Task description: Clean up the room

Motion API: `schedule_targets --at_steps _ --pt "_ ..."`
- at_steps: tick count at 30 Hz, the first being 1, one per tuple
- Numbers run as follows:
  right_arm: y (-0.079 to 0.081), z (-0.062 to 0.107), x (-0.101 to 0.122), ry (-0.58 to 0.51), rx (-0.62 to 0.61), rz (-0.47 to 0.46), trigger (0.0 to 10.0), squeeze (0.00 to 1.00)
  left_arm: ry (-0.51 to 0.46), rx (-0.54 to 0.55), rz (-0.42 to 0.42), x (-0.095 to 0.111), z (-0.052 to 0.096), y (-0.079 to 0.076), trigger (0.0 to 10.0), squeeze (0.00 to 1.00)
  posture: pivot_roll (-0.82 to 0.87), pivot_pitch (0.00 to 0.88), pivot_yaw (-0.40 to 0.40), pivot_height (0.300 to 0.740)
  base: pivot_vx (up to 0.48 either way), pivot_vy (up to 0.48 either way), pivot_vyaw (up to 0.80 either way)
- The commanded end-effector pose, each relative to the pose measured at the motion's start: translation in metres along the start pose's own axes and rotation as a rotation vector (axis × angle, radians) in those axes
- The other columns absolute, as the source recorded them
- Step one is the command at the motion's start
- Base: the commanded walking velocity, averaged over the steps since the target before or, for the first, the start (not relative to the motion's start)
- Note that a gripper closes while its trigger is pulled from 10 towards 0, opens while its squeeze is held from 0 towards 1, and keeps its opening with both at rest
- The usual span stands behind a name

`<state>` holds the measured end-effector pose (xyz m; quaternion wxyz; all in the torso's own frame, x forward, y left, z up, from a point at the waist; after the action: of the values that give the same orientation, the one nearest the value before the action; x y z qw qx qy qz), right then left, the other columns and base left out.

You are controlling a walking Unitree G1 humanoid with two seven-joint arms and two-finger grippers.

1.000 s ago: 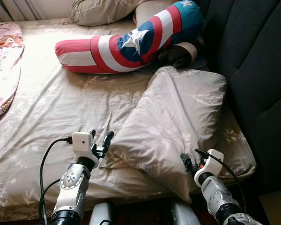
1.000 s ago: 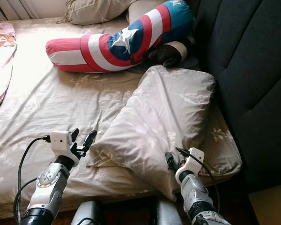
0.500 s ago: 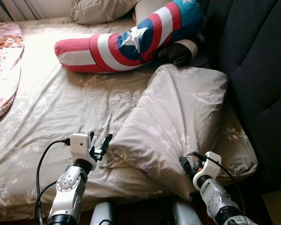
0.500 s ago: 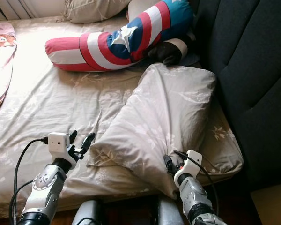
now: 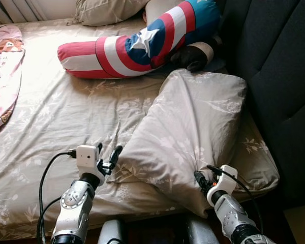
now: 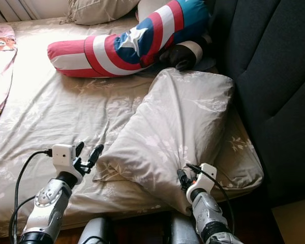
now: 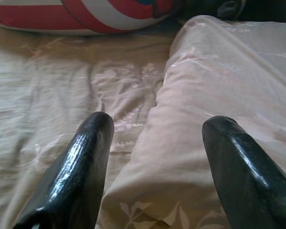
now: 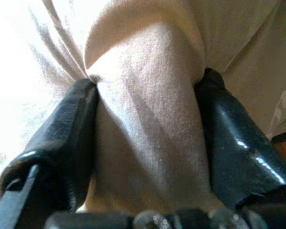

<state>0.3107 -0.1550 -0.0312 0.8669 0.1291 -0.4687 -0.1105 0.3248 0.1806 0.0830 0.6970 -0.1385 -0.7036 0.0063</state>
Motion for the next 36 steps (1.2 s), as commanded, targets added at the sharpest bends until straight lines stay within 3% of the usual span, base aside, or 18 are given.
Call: schedule_targets --at_steps 1,28,35,36 --pt "0.001 0.008 -0.040 0.137 0.000 -0.003 0.0 0.00 0.011 0.010 -0.015 -0.002 0.003 0.001 10.0 0.00 0.05 0.250 0.043 0.646 0.000 0.000 0.00" --pt "-0.031 0.009 -0.010 0.033 -0.157 0.035 0.0 0.00 0.011 0.041 -0.026 -0.003 -0.005 0.002 10.0 0.00 0.01 0.233 0.024 0.646 0.000 0.000 0.00" --pt "-0.051 0.012 0.015 -0.063 -0.268 0.048 0.0 0.00 0.011 0.039 -0.028 -0.005 -0.008 -0.001 10.0 0.00 -0.01 0.214 0.014 0.646 0.000 0.000 0.00" --pt "-0.061 0.015 0.029 -0.115 -0.309 0.060 0.0 0.00 0.011 0.039 -0.027 -0.005 -0.008 -0.001 10.0 0.00 -0.02 0.208 0.012 0.646 0.000 0.000 0.00"
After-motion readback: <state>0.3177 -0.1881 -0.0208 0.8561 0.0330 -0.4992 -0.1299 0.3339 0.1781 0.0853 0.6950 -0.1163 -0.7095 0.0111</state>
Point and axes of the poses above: a point about 5 cm out from each wrist's last joint towards the gripper, its own z axis pointing back from the gripper into the wrist, its own x axis along the axis of the wrist's last joint, y = z × x, the point moved 3 cm from there along -z, pointing out of the wrist towards the gripper, and after that the axes turned 8 degrees about z, right-handed, at the moved point
